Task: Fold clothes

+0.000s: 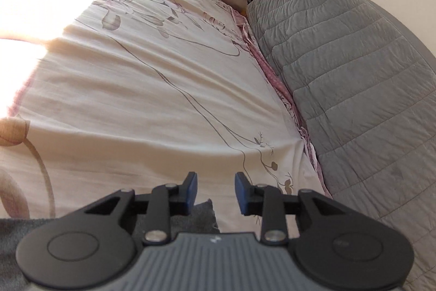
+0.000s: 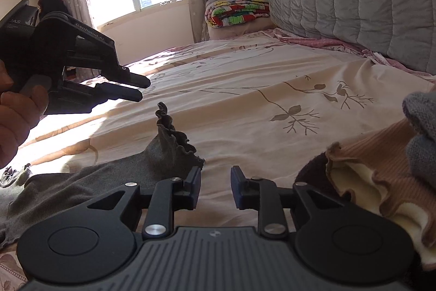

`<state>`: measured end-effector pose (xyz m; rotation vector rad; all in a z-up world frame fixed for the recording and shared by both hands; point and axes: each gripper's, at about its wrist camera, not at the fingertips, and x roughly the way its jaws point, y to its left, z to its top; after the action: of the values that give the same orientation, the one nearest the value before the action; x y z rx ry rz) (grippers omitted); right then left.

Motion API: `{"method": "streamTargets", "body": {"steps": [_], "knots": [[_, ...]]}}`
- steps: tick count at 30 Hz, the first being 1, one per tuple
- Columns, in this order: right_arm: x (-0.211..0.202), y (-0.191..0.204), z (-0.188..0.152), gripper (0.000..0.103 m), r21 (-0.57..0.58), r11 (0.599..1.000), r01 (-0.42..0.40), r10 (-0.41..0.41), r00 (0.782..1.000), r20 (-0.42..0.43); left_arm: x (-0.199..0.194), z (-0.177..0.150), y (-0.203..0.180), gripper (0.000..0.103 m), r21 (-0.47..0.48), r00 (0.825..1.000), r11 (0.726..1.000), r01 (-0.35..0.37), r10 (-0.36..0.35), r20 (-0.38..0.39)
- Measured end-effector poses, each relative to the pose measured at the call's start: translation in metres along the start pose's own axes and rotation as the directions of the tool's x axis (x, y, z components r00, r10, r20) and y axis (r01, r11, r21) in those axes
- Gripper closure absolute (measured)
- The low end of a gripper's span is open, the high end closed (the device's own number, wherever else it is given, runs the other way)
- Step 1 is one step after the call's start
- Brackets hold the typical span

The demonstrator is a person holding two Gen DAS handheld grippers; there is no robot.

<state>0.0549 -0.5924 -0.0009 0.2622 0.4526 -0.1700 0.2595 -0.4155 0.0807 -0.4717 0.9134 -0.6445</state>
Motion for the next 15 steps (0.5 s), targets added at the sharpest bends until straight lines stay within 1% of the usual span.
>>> {"method": "streamTargets", "body": {"steps": [1, 3, 4, 5, 7, 10, 12, 15], "knots": [[0.001, 0.000, 0.000, 0.076, 0.001, 1.000, -0.001, 0.001, 1.000, -0.004, -0.001, -0.001, -0.002, 0.061, 0.017, 1.000, 1.000, -0.005, 0.005, -0.004], [0.002, -0.001, 0.000, 0.074, 0.006, 1.000, -0.004, 0.004, 1.000, -0.013, -0.005, -0.006, -0.004, 0.059, 0.085, 0.999, 0.996, -0.023, 0.026, -0.027], [0.003, -0.002, 0.000, 0.072, 0.016, 1.000, -0.007, 0.007, 1.000, -0.022, -0.007, -0.010, -0.004, 0.059, 0.124, 0.998, 0.992, -0.035, 0.040, -0.039], [0.005, -0.003, -0.001, 0.070, 0.028, 1.000, -0.010, 0.011, 0.999, -0.033, -0.012, -0.016, -0.004, 0.059, 0.175, 0.997, 0.983, -0.049, 0.059, -0.050], [0.008, -0.005, -0.002, 0.070, 0.058, 0.998, -0.020, 0.024, 0.998, -0.059, -0.024, -0.031, 0.000, 0.059, 0.278, 0.993, 0.958, -0.072, 0.094, -0.066], [0.017, -0.008, -0.003, 0.070, 0.146, 0.988, -0.049, 0.064, 0.993, -0.100, -0.046, -0.057, 0.012, 0.059, 0.421, 0.987, 0.901, -0.103, 0.147, -0.072], [0.023, -0.009, -0.004, 0.069, 0.210, 0.976, -0.065, 0.088, 0.991, -0.103, -0.064, -0.077, 0.024, 0.059, 0.515, 0.981, 0.848, -0.125, 0.183, -0.063], [0.029, -0.009, -0.003, 0.069, 0.262, 0.962, -0.072, 0.100, 0.991, -0.092, -0.087, -0.105, 0.039, 0.059, 0.633, 0.975, 0.759, -0.150, 0.220, -0.033]]}}
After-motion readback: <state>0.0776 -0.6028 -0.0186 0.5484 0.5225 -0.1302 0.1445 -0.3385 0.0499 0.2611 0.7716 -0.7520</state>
